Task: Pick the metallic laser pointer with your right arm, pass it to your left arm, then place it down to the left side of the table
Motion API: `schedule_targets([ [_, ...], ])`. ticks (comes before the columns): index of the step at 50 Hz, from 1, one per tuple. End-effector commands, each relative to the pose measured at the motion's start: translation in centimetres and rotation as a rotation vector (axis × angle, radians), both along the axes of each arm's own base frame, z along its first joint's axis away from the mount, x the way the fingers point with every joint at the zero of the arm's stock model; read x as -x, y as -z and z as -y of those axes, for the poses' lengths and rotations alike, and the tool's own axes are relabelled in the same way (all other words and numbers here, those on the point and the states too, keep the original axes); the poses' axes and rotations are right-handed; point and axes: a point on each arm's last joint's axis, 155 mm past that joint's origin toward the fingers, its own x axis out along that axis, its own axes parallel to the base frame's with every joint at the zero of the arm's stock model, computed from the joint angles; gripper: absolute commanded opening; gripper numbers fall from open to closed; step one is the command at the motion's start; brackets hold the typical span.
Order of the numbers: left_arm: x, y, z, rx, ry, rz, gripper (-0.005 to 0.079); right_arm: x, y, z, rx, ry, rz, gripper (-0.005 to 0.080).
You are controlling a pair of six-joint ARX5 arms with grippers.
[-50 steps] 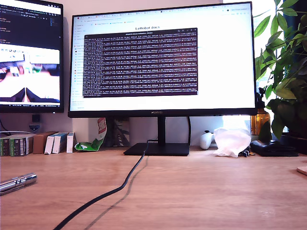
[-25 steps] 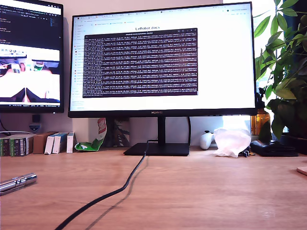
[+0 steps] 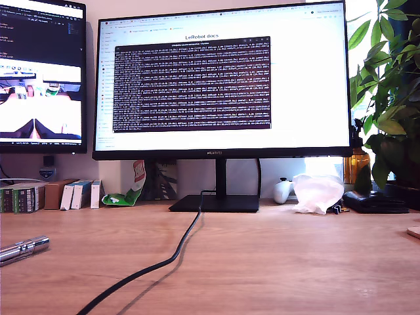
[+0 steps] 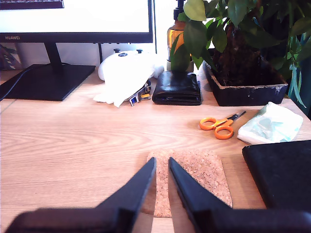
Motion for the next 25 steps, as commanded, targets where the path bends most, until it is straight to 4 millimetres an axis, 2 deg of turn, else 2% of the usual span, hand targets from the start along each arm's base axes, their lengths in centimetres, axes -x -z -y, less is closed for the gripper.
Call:
schedule_targets([
  [1,0.0,1.6,0.0,-0.011,0.001,-0.030,-0.0013,0.0,0.0,-0.1,-0.004,-0.004,0.008,0.0071],
  [8,0.0,1.6,0.2,-0.006,0.012,-0.031,-0.0013,0.0,0.0,-0.1,-0.004,-0.004,0.008,0.0071],
  [18,0.1,1.6,-3.4,0.014,-0.139,-0.031,-0.0013,0.0,0.0,-0.1,-0.004,-0.004,0.008,0.0071],
  [22,0.1,1.7,-4.2,0.016,-0.161,-0.033,-0.0013,0.0,0.0,-0.1,-0.004,-0.004,0.008,0.0071],
  [25,0.1,1.8,-4.0,0.017,-0.140,-0.037,-0.0013,0.0,0.0,-0.1,-0.004,-0.004,0.008,0.0071],
])
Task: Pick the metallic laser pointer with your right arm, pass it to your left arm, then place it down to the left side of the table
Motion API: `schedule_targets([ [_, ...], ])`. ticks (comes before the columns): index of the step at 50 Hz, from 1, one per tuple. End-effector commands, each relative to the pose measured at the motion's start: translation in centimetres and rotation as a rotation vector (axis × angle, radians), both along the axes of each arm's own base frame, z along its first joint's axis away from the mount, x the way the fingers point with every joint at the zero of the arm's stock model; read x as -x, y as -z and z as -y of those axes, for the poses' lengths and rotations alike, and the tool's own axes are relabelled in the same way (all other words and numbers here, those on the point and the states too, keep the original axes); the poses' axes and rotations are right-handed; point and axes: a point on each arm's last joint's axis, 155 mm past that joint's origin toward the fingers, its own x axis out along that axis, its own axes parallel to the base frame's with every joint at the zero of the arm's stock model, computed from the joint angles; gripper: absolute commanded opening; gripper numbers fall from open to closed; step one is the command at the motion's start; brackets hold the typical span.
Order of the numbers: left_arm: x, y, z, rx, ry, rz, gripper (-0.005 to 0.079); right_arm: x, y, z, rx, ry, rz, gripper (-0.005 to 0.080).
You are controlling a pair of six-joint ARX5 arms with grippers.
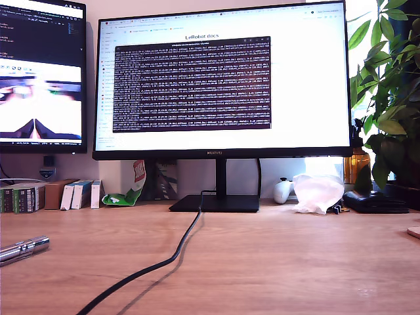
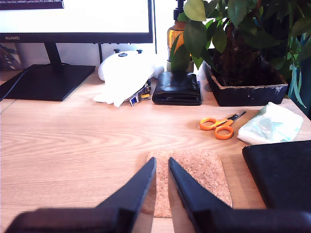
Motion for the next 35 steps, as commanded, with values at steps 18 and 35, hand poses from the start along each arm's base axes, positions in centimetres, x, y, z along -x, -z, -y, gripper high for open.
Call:
schedule_targets([
  [18,-0.3,1.7,4.1,-0.033,0.261,-0.040,-0.0013,0.0,0.0,-0.1,-0.004,-0.004,0.007,0.0071],
  [35,-0.3,1.7,4.1,-0.024,0.262,-0.039,-0.0013,0.0,0.0,-0.1,-0.004,-0.004,0.008,0.0071],
])
